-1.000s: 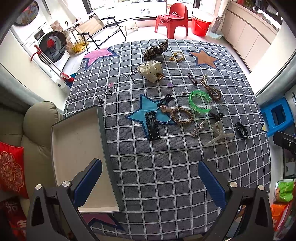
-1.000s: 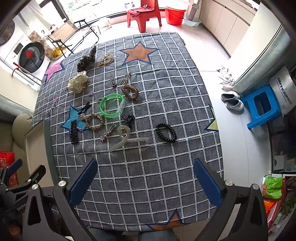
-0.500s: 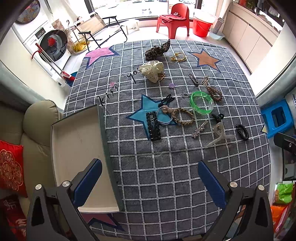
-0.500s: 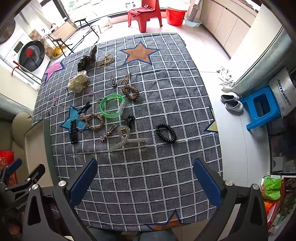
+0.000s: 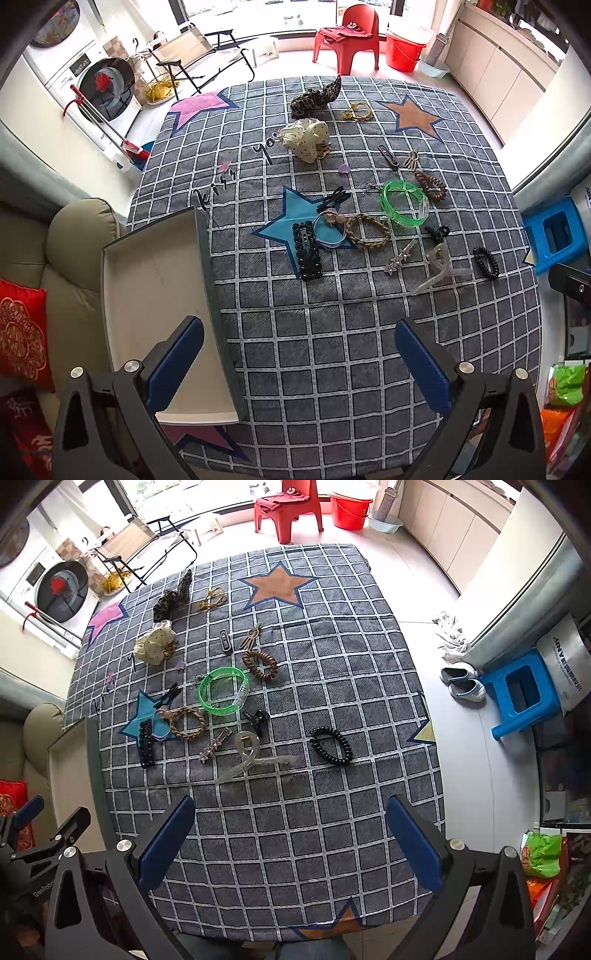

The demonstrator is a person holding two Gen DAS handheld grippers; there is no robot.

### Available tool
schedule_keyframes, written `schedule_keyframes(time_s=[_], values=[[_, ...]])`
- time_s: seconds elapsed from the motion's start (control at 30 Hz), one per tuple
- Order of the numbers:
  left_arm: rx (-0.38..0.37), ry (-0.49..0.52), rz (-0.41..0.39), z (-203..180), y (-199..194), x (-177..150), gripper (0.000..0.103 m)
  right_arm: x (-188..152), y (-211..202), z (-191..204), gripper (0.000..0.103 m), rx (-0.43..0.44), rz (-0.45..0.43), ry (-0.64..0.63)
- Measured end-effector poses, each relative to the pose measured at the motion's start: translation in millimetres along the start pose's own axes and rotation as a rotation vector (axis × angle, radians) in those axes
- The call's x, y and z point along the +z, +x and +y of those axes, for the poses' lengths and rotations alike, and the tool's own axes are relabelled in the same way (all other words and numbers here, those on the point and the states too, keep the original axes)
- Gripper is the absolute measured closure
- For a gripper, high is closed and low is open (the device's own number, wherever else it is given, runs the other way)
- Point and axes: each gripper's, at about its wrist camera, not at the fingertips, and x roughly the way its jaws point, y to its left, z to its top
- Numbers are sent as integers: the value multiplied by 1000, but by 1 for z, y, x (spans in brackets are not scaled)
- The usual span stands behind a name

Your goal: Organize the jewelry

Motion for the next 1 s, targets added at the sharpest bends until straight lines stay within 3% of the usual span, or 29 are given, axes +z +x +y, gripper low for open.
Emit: schedule_keyframes(time_s=[1.0], values=[[-4, -16, 22, 3, 14, -5, 0, -4, 6, 4, 0, 11, 23, -1]])
